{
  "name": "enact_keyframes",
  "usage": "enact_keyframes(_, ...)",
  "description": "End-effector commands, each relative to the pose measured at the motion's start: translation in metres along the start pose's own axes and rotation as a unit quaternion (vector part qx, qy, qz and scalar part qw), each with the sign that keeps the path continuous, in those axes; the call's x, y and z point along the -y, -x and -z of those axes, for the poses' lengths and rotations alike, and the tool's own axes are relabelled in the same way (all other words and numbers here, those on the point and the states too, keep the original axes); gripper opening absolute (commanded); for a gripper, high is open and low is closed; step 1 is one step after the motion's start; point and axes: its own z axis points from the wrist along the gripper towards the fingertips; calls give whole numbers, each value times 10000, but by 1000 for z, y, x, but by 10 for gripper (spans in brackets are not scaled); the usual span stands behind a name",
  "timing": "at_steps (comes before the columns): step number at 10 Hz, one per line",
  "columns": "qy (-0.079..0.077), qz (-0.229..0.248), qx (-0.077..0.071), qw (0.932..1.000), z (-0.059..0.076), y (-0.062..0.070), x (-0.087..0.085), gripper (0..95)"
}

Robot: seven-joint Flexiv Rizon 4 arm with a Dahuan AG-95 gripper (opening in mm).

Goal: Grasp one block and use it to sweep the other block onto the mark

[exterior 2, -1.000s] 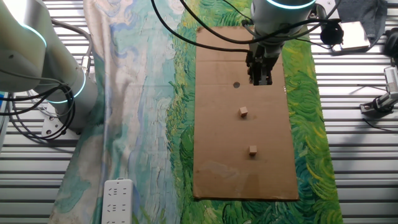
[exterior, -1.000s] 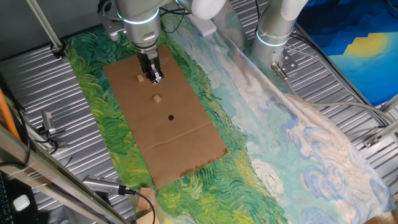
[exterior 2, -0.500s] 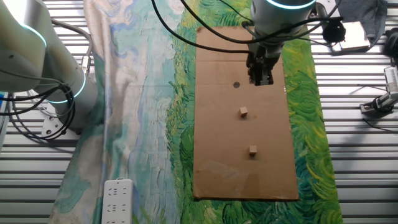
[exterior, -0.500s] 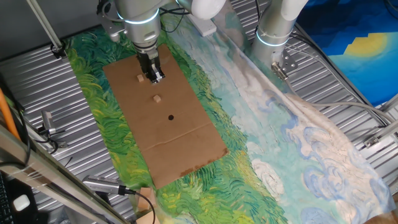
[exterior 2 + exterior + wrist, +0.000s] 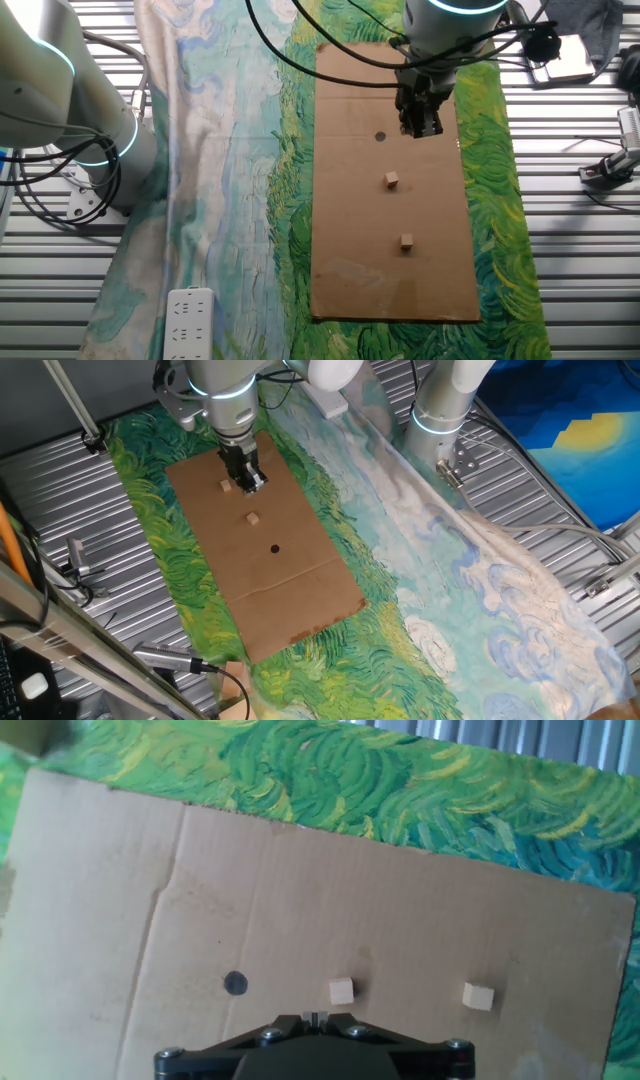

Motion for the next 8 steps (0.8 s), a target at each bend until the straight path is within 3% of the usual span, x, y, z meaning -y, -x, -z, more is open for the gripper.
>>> enact_keyframes(1, 129, 281, 77, 9995, 0, 0, 0, 0)
enact_keyframes(3, 105, 610, 114, 9980, 0, 0, 0, 0)
enact_keyframes(4, 170, 628, 228, 9976, 0, 0, 0, 0)
enact_keyframes(8, 260, 635, 244, 9973, 0, 0, 0, 0)
